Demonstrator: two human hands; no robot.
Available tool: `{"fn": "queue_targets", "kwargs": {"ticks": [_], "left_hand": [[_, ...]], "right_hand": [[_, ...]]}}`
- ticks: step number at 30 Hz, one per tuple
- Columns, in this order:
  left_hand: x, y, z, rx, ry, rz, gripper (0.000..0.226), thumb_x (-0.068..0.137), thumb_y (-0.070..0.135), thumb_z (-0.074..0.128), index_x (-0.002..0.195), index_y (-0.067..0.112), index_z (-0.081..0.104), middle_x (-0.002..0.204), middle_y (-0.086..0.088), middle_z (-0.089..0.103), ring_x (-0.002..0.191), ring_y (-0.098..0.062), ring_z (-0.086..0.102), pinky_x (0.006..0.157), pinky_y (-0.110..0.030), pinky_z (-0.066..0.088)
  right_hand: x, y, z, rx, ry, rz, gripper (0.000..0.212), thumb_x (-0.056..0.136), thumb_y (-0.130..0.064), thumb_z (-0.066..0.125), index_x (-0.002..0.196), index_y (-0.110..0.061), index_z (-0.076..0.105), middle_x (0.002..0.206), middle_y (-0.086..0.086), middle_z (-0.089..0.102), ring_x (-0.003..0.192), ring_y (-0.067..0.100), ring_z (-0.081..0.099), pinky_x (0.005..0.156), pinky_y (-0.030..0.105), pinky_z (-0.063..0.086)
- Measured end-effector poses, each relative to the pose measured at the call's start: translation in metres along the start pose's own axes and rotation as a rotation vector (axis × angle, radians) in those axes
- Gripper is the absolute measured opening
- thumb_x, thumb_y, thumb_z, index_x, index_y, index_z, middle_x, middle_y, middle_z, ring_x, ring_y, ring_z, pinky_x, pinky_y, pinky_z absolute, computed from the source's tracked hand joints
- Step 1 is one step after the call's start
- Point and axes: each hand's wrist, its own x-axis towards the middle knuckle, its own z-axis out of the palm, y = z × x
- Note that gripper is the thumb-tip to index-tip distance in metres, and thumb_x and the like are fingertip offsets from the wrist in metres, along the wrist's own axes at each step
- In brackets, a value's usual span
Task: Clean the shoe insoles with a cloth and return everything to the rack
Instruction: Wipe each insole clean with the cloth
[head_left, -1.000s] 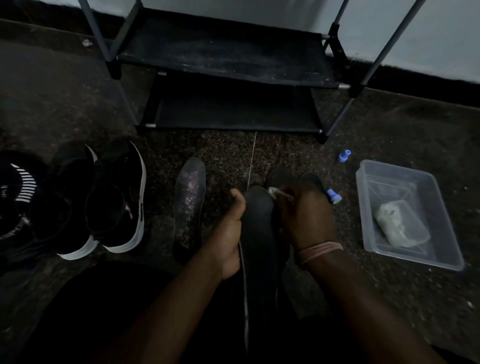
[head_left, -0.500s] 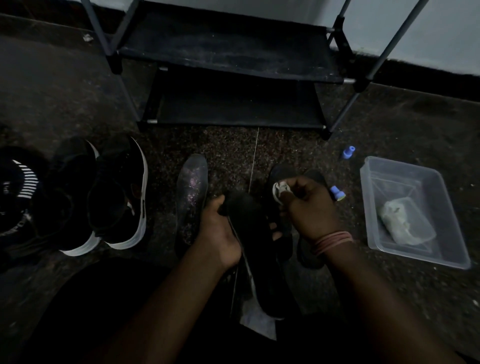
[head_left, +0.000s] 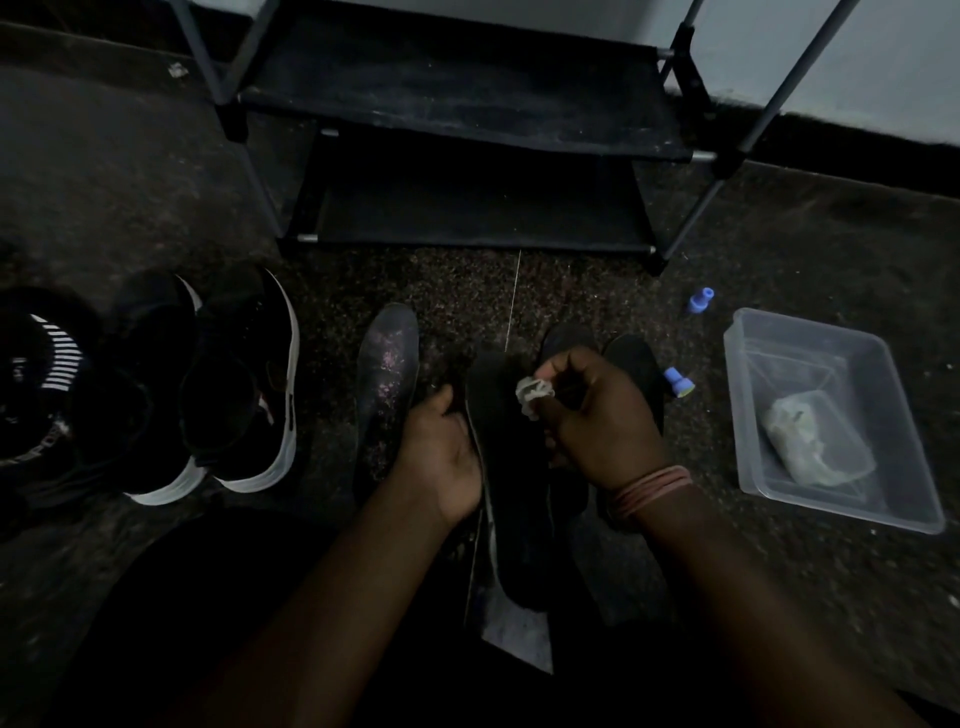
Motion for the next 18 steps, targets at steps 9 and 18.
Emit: {"fn": "queue_targets", "kwargs": {"ticks": [9,18], "left_hand": [[0.0013,0.0020,-0.0009,0.096,-0.015,0.038,0.051,0.103,0.034,0.036,0.117,-0.001,0.070,0.104,-0.020,0.075,0.087,-0.031,0.075,0.081,-0.040,0.057],[-0.0023,-0.0011,0.0009,0.016,-0.150,-0.016,0.055,0.101,0.051,0.042,0.122,0.008,0.068,0.114,-0.018,0.071,0.101,-0.032,0.071,0.088,-0.041,0.059]], "right_hand": [[0.0007,-0.0024,-0.0020,0.034,-0.061,-0.061,0.009,0.086,-0.014,0.073,0.090,-0.016,0.065,0.081,0.002,0.074,0.078,0.014,0.072,0.080,0.042,0.059],[-0.0027,-0.0039,0.0001,-0.128,-0.084,-0.149,0.014,0.087,-0.018,0.074,0.098,-0.026,0.070,0.095,-0.010,0.074,0.090,0.001,0.069,0.086,0.035,0.057]]}}
